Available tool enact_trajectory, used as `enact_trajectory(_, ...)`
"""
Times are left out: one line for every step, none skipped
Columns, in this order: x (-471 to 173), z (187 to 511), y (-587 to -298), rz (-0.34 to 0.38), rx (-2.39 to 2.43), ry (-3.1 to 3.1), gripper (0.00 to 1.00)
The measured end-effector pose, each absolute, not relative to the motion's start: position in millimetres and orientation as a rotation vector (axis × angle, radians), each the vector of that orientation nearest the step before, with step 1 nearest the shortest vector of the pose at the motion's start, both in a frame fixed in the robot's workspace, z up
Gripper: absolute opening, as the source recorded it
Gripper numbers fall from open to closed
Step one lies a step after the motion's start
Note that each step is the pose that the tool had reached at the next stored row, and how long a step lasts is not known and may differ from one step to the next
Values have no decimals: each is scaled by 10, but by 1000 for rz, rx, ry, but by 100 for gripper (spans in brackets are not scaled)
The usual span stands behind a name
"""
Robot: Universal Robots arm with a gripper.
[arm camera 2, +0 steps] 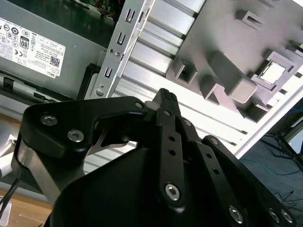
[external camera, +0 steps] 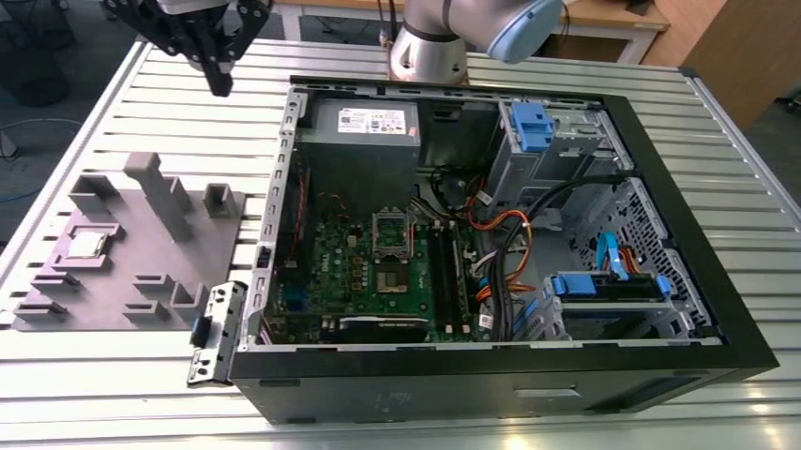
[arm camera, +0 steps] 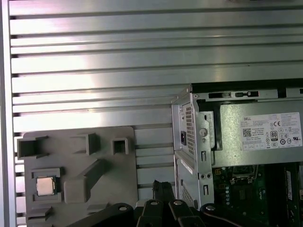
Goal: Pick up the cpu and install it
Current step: 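Reach for the cpu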
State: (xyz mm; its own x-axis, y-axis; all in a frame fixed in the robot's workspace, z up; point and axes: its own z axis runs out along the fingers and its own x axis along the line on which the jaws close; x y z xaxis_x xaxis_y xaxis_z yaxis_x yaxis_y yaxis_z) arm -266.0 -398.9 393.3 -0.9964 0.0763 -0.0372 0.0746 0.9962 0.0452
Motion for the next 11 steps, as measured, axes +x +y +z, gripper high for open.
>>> enact_trajectory(-2665,3933,-3989,68,117,3100,11)
enact_trajectory(-2673,3933,-3989,68,117,3099,11)
enact_trajectory(-2680,3933,-3989,68,117,3099,11)
enact_trajectory(-2688,3933,-3989,68,117,3099,11)
enact_trajectory(-2696,3933,-3989,68,117,3099,11)
enact_trajectory(-2705,3933,-3990,68,117,3098,11)
enact_trajectory(-2713,3933,-3989,68,117,3098,11)
enact_trajectory(-2723,3933,-3989,68,117,3098,11)
enact_trajectory(-2733,3932,-3990,68,117,3097,11)
enact_trajectory(-2743,3933,-3989,68,117,3097,11)
enact_trajectory(-2754,3933,-3989,68,117,3097,11)
